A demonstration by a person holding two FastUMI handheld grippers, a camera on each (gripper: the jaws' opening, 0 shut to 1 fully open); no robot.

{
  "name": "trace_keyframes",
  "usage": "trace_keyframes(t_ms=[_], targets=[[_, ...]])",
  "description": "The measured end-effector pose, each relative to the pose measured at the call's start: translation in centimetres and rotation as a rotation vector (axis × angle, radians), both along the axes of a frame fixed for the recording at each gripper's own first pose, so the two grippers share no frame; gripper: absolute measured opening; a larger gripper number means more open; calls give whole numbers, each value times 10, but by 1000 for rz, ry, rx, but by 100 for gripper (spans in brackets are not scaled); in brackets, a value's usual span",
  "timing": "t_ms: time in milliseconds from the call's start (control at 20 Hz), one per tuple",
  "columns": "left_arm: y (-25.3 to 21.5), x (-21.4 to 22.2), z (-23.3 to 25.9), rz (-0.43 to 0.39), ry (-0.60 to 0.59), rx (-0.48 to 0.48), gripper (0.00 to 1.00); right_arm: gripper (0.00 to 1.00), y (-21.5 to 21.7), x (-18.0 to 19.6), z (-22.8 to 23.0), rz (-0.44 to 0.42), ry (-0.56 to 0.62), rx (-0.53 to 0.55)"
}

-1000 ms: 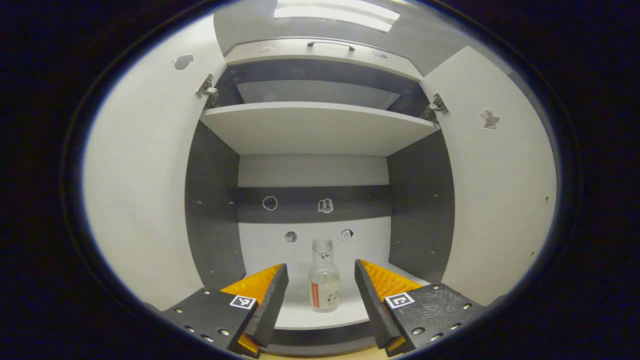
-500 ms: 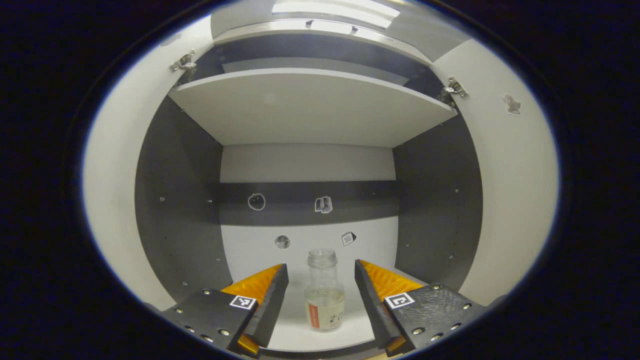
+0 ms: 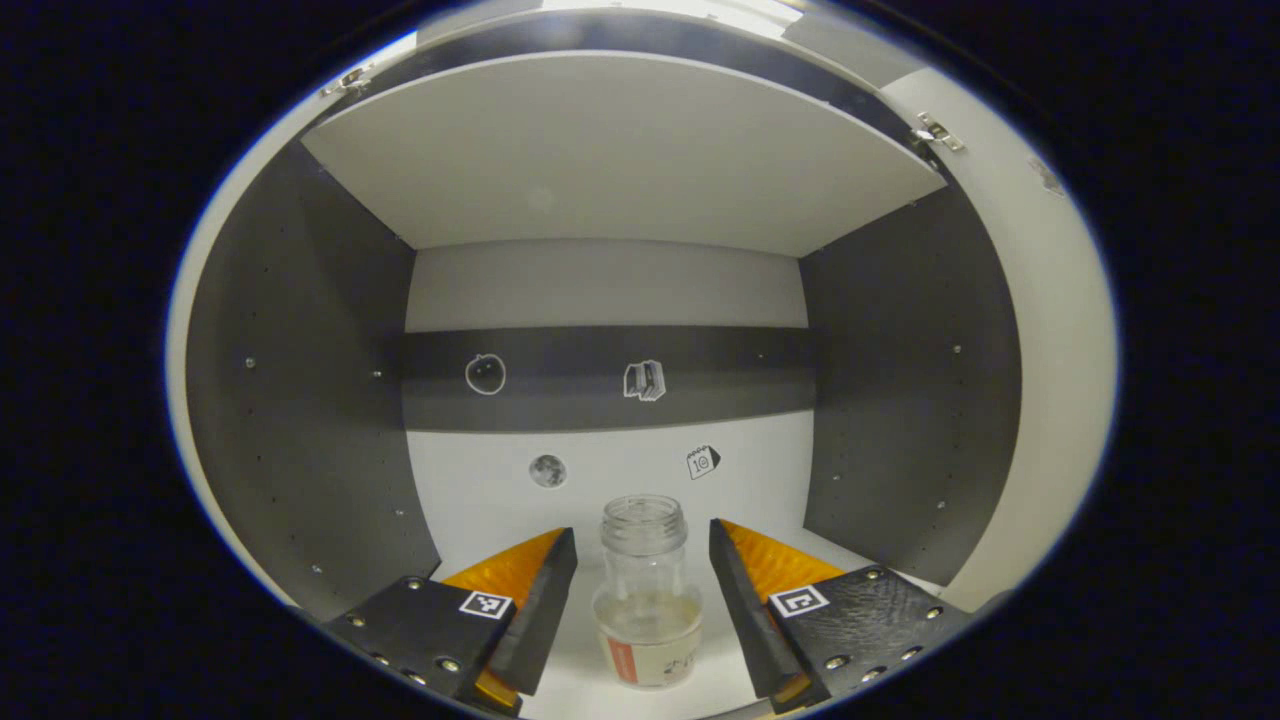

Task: Grasp the bottle in the cabinet with the left hand and place it on the coaster, then close the right door with the right hand and the left door with the left hand.

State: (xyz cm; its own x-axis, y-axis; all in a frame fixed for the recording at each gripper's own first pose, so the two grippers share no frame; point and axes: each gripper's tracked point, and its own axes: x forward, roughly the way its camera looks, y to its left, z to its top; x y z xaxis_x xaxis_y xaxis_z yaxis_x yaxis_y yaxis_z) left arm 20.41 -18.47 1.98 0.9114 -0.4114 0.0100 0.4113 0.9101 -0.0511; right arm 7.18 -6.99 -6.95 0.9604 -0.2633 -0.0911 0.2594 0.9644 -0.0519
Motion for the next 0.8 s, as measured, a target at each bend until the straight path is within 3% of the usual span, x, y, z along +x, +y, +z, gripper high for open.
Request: trace_keyframes(t_ms=[100, 200, 250, 400, 800], targets=[[-3, 4, -4, -6, 9, 12, 78, 97, 1, 1, 0, 3, 1, 2], [-1, 6, -5, 2, 17, 16, 52, 97, 3, 1, 0, 10, 3, -3], [-1, 4, -7, -3, 26, 17, 45, 97, 4, 1, 0, 16, 5, -7], [-1, -7, -6, -26, 45, 8, 41, 97, 6, -3, 1, 39, 6, -19], [24, -68, 28, -13, -10, -11, 42, 96, 10, -20, 5, 124, -9, -13]])
